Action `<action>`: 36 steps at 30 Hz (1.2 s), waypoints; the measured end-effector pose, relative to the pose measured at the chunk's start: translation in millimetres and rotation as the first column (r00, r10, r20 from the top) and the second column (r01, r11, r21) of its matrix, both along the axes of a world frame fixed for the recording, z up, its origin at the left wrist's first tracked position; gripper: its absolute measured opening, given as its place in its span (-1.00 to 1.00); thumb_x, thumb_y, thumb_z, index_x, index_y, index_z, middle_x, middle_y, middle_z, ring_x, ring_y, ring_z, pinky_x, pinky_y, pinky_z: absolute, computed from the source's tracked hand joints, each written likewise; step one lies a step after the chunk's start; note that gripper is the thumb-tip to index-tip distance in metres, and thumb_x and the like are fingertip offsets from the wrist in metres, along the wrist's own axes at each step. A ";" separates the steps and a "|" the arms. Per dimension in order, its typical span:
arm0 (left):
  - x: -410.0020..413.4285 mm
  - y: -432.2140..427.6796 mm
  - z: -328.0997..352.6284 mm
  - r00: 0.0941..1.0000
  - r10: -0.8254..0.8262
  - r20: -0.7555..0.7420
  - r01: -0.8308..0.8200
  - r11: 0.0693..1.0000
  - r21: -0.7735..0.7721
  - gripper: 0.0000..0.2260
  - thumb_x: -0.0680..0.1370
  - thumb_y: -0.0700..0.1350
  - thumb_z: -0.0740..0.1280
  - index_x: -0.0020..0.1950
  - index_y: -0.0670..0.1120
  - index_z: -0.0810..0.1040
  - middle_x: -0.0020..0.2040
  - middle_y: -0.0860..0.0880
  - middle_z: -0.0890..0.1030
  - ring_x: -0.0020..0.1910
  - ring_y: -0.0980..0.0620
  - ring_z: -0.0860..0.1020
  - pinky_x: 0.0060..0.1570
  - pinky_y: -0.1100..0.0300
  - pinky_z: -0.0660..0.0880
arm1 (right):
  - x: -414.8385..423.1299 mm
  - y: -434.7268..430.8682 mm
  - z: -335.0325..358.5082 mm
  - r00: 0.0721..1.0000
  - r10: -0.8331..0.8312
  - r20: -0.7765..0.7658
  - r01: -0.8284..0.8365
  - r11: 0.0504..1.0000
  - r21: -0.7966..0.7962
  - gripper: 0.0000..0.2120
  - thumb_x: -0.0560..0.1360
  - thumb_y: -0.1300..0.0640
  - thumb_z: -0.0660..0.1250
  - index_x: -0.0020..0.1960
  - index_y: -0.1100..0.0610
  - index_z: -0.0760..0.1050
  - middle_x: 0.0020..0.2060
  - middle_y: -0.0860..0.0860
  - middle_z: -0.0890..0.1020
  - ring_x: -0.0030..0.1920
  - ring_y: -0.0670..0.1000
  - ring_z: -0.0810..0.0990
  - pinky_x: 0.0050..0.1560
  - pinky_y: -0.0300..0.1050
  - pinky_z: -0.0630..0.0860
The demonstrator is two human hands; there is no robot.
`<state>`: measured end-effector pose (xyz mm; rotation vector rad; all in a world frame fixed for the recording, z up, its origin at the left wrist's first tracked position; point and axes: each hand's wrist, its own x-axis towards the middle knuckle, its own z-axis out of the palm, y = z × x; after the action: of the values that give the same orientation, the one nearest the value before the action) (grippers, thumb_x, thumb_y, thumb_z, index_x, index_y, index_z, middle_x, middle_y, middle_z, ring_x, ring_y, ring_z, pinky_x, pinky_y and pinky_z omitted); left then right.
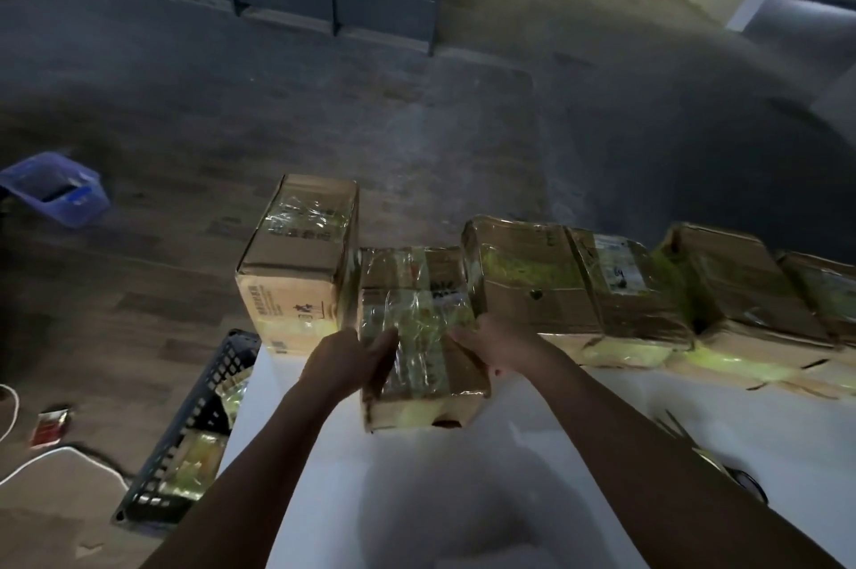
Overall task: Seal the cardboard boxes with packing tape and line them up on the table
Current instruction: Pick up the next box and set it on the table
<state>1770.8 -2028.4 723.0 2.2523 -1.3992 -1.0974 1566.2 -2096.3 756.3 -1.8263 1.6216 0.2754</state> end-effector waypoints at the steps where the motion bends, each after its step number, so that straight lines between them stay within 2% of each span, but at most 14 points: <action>1: -0.8 4.4 1.9 0.996 0.016 -0.088 -0.013 1.000 0.028 -0.42 0.53 0.31 0.21 -0.10 -0.25 0.56 -0.21 -0.17 0.66 -0.28 -0.10 0.66 -0.18 0.07 0.63 | -3.9 1.1 -0.6 1.000 -0.004 0.025 0.004 1.000 0.020 -0.48 0.57 -0.25 0.13 0.01 0.23 0.51 -0.19 0.14 0.62 -0.33 0.03 0.56 -0.27 -0.14 0.46; 3: -5.7 17.9 11.8 0.976 0.023 -0.217 0.002 0.994 0.114 -0.42 0.50 0.29 0.28 -0.27 -0.25 0.61 -0.31 -0.18 0.68 -0.34 -0.11 0.67 -0.23 0.11 0.64 | -10.5 3.6 -2.3 1.000 0.022 0.017 -0.022 0.999 0.029 -0.48 0.55 -0.25 0.17 0.01 0.23 0.52 -0.15 0.16 0.65 -0.26 0.07 0.61 -0.21 -0.11 0.50; 5: -10.9 31.6 18.4 0.957 0.053 -0.284 -0.005 0.986 0.168 -0.43 0.49 0.28 0.32 -0.36 -0.23 0.60 -0.37 -0.19 0.66 -0.35 -0.12 0.67 -0.22 0.13 0.64 | -16.8 6.0 -5.8 0.998 0.062 -0.009 -0.062 0.998 0.021 -0.46 0.54 -0.26 0.19 -0.04 0.25 0.54 -0.21 0.17 0.66 -0.26 0.10 0.65 -0.23 -0.12 0.51; 10: -33.7 56.8 24.5 0.953 0.093 -0.288 -0.032 0.978 0.207 -0.42 0.49 0.27 0.33 -0.21 -0.30 0.60 -0.39 -0.18 0.66 -0.34 -0.12 0.68 -0.19 0.09 0.65 | -36.0 15.5 -6.3 0.989 0.146 0.019 -0.147 0.988 0.043 -0.53 0.54 -0.22 0.23 -0.05 0.22 0.55 -0.31 0.09 0.66 -0.37 0.02 0.64 -0.36 -0.19 0.53; 12: -44.1 68.2 23.4 0.952 0.102 -0.288 -0.029 0.969 0.246 -0.37 0.47 0.30 0.33 -0.08 -0.33 0.59 -0.34 -0.18 0.67 -0.30 -0.12 0.69 -0.17 0.08 0.65 | -45.2 22.3 -4.9 0.985 0.171 0.027 -0.172 0.984 0.054 -0.57 0.54 -0.21 0.23 -0.09 0.17 0.53 -0.34 0.05 0.63 -0.39 -0.01 0.62 -0.33 -0.18 0.55; 14: -54.1 80.1 20.7 0.951 0.113 -0.288 -0.030 0.960 0.278 -0.33 0.44 0.33 0.34 -0.03 -0.34 0.59 -0.29 -0.19 0.69 -0.27 -0.12 0.69 -0.13 0.05 0.65 | -54.2 29.8 -3.0 0.981 0.188 0.038 -0.190 0.980 0.058 -0.59 0.55 -0.20 0.23 -0.15 0.17 0.52 -0.34 0.07 0.63 -0.37 0.02 0.61 -0.26 -0.14 0.55; 18: -81.2 99.9 20.5 0.938 0.174 -0.299 -0.093 0.959 0.267 -0.35 0.43 0.30 0.37 0.04 -0.34 0.57 -0.11 -0.26 0.67 -0.22 -0.14 0.69 -0.23 -0.04 0.65 | -78.1 44.8 -4.3 0.976 0.191 0.102 -0.199 0.976 0.083 -0.59 0.56 -0.16 0.24 0.04 0.21 0.52 -0.16 0.17 0.67 -0.20 0.12 0.68 -0.15 -0.04 0.61; 22: -110.3 113.9 17.9 0.917 0.219 -0.333 -0.163 0.969 0.187 -0.42 0.43 0.21 0.44 0.12 -0.28 0.50 0.06 -0.26 0.58 -0.15 -0.15 0.67 -0.31 -0.15 0.63 | -108.1 60.0 -4.9 0.971 0.177 0.161 -0.192 0.978 0.082 -0.62 0.55 -0.14 0.28 0.08 0.18 0.51 -0.16 0.16 0.67 -0.20 0.11 0.68 -0.20 -0.07 0.60; 25: -130.8 127.2 19.6 0.916 0.180 -0.360 -0.109 0.972 0.207 -0.55 0.48 0.14 0.42 0.14 -0.20 0.53 0.10 -0.21 0.59 -0.15 -0.16 0.68 -0.23 -0.14 0.64 | -129.1 69.7 -6.2 0.963 0.210 0.168 -0.226 0.971 0.083 -0.62 0.54 -0.14 0.28 0.17 0.13 0.48 -0.14 0.11 0.66 -0.24 0.07 0.66 -0.25 -0.10 0.59; 28: -147.6 137.6 18.0 0.917 0.180 -0.355 -0.097 0.966 0.240 -0.56 0.48 0.13 0.42 0.14 -0.21 0.55 0.12 -0.21 0.60 -0.19 -0.13 0.69 -0.19 -0.10 0.64 | -145.6 81.2 -1.3 0.956 0.258 0.144 -0.269 0.961 0.068 -0.60 0.55 -0.14 0.28 0.22 0.14 0.43 -0.12 0.12 0.66 -0.27 0.06 0.65 -0.18 -0.06 0.61; 30: -157.9 142.4 16.5 0.913 0.216 -0.346 -0.129 0.958 0.257 -0.54 0.47 0.12 0.44 0.12 -0.24 0.56 0.10 -0.26 0.60 -0.20 -0.14 0.69 -0.18 -0.09 0.64 | -156.3 89.2 0.5 0.952 0.278 0.129 -0.285 0.958 0.035 -0.68 0.56 -0.12 0.28 0.04 0.15 0.47 -0.24 0.10 0.64 -0.35 0.03 0.60 -0.22 -0.09 0.57; 32: -170.4 147.2 14.9 0.915 0.246 -0.321 -0.164 0.952 0.260 -0.57 0.47 0.10 0.44 0.08 -0.25 0.56 0.07 -0.27 0.60 -0.21 -0.15 0.69 -0.21 -0.06 0.65 | -168.5 97.0 0.0 0.958 0.266 0.106 -0.270 0.962 0.032 -0.64 0.55 -0.14 0.27 -0.12 0.17 0.50 -0.33 0.09 0.61 -0.38 0.02 0.58 -0.27 -0.15 0.51; 36: -197.0 147.0 9.7 0.899 0.313 -0.305 -0.254 0.942 0.219 -0.63 0.47 0.04 0.46 0.02 -0.26 0.56 -0.05 -0.27 0.64 -0.22 -0.17 0.68 -0.19 -0.06 0.65 | -199.9 109.1 -3.1 0.973 0.167 0.159 -0.182 0.979 0.087 -0.57 0.56 -0.17 0.23 0.04 0.22 0.53 -0.13 0.15 0.67 -0.23 0.06 0.66 -0.18 -0.08 0.60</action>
<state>1573.8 -1881.4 732.7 2.1582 -0.8360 -1.4592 1366.3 -1987.2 753.2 -1.8671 1.3231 0.2844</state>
